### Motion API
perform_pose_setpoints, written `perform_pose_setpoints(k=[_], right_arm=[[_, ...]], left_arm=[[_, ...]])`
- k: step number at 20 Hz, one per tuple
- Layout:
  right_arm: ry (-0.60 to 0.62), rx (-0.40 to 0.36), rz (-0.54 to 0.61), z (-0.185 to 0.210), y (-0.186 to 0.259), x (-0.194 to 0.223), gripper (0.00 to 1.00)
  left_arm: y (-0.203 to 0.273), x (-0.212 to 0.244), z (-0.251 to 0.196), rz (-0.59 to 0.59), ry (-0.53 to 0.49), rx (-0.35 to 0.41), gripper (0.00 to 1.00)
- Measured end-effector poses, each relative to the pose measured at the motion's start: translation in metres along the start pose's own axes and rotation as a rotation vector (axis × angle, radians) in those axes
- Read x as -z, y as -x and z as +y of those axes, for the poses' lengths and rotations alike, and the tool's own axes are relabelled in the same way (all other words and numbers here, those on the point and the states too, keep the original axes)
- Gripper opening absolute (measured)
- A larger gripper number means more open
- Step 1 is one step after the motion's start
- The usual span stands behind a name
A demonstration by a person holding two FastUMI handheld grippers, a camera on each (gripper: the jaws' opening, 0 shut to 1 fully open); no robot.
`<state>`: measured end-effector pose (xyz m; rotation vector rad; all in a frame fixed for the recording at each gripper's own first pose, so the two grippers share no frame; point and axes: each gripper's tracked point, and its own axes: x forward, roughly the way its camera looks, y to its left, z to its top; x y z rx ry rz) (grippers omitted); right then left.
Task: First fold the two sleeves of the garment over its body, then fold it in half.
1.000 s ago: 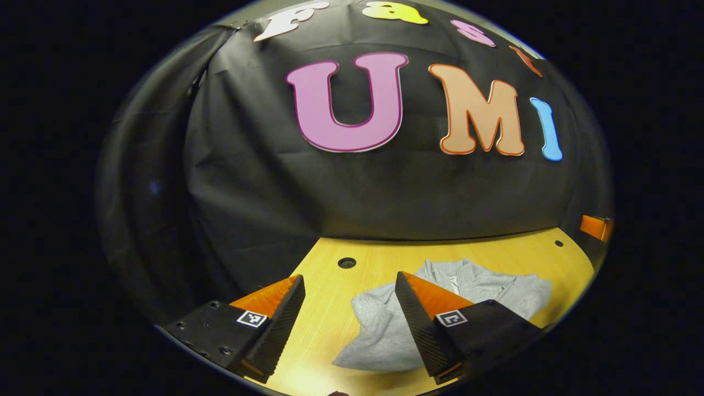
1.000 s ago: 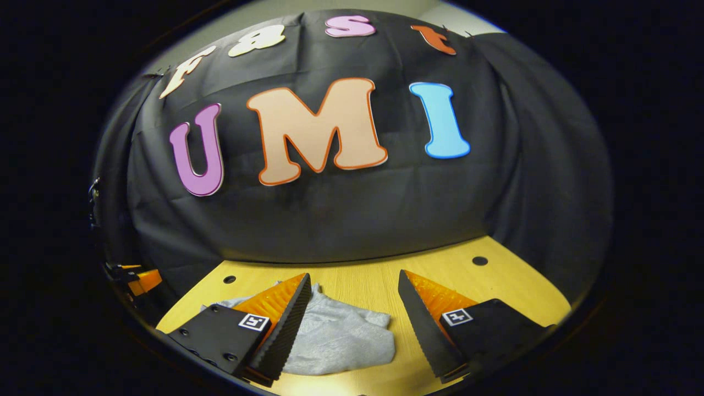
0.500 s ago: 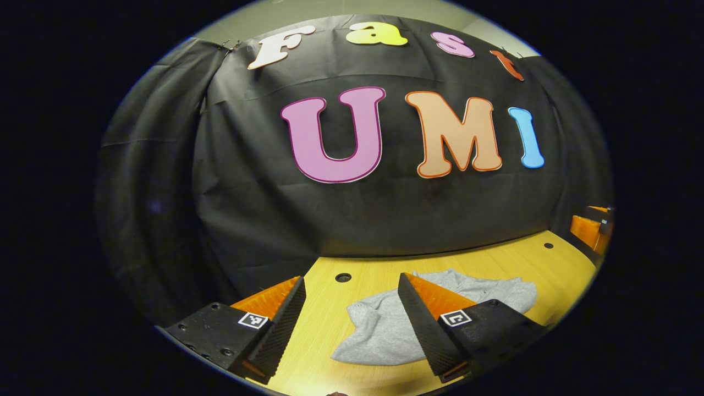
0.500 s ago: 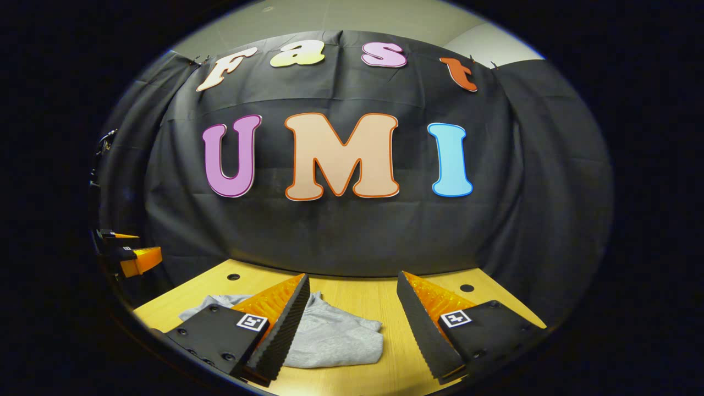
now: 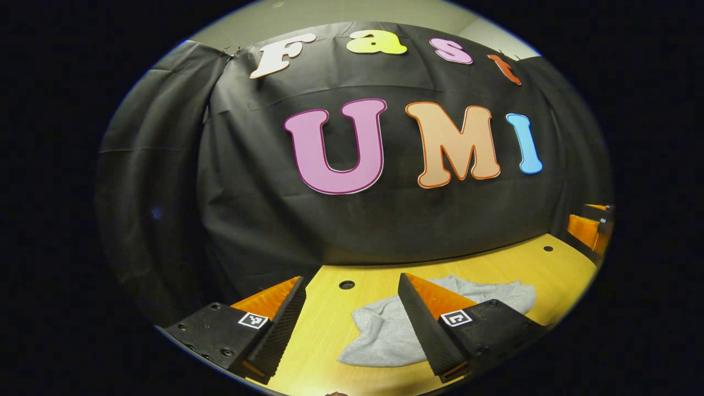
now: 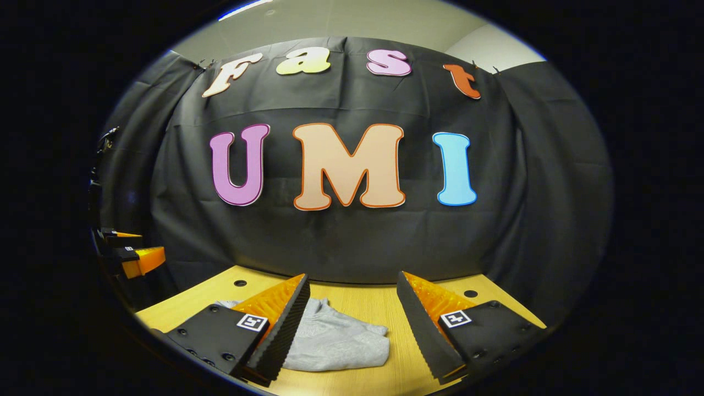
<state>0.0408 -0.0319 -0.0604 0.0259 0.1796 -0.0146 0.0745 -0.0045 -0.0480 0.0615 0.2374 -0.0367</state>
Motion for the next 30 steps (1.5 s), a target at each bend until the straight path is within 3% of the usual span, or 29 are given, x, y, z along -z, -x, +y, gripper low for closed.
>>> perform_pose_setpoints(k=[19, 30], right_arm=[[0.017, -0.019, 0.003, 0.024, 0.02, -0.003, 0.98], [0.0, -0.022, 0.008, 0.044, 0.019, 0.005, 0.98]], left_arm=[[0.018, 0.001, -0.004, -0.012, 0.004, 0.05, 1.0], [0.026, 0.001, 0.01, -0.016, 0.015, 0.038, 0.97]])
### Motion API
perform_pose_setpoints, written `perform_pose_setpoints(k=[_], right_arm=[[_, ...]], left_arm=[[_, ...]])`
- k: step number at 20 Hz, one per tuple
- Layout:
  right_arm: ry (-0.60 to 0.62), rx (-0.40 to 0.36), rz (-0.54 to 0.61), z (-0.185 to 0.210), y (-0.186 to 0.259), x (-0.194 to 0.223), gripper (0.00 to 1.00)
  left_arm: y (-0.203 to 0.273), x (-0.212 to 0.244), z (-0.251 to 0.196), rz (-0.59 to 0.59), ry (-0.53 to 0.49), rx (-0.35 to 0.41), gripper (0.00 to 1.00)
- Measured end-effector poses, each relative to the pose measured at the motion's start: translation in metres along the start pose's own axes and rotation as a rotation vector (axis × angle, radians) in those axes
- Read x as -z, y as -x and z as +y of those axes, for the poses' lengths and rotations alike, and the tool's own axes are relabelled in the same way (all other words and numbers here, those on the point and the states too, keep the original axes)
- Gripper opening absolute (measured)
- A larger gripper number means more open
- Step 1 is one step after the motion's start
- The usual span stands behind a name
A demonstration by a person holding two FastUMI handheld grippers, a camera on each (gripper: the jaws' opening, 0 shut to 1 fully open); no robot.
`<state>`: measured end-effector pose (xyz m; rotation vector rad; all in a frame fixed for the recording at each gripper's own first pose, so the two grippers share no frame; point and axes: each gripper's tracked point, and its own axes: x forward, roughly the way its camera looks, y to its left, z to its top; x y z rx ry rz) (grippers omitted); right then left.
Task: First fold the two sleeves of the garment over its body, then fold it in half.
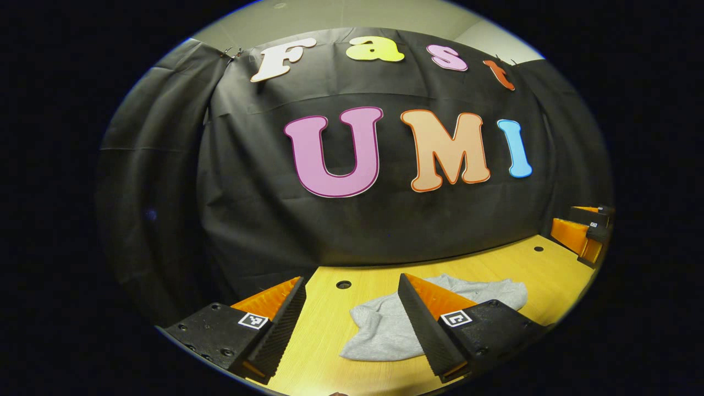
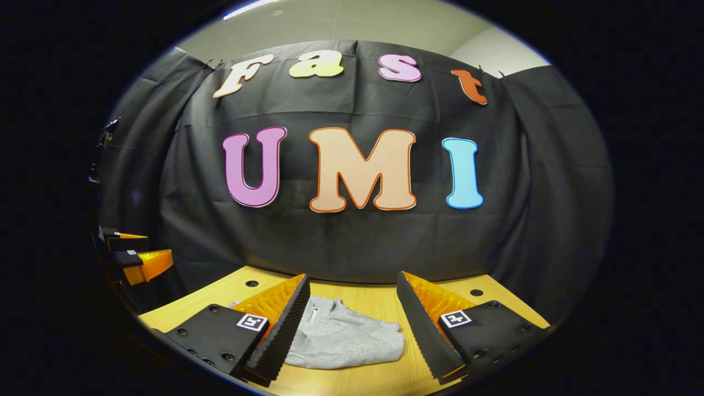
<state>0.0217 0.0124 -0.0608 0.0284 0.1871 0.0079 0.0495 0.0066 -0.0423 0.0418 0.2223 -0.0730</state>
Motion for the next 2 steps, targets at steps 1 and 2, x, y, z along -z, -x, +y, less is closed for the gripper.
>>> perform_pose_setpoints(k=[1, 2], right_arm=[[0.001, 0.0, -0.002, -0.0001, 0.0003, -0.0007, 0.98], [0.004, 0.001, -0.003, -0.0001, 0.0005, -0.0012, 0.98]], left_arm=[[-0.0001, 0.0001, 0.0008, 0.001, 0.001, -0.001, 0.97], [-0.0004, -0.001, 0.001, -0.002, 0.002, -0.001, 0.97]])
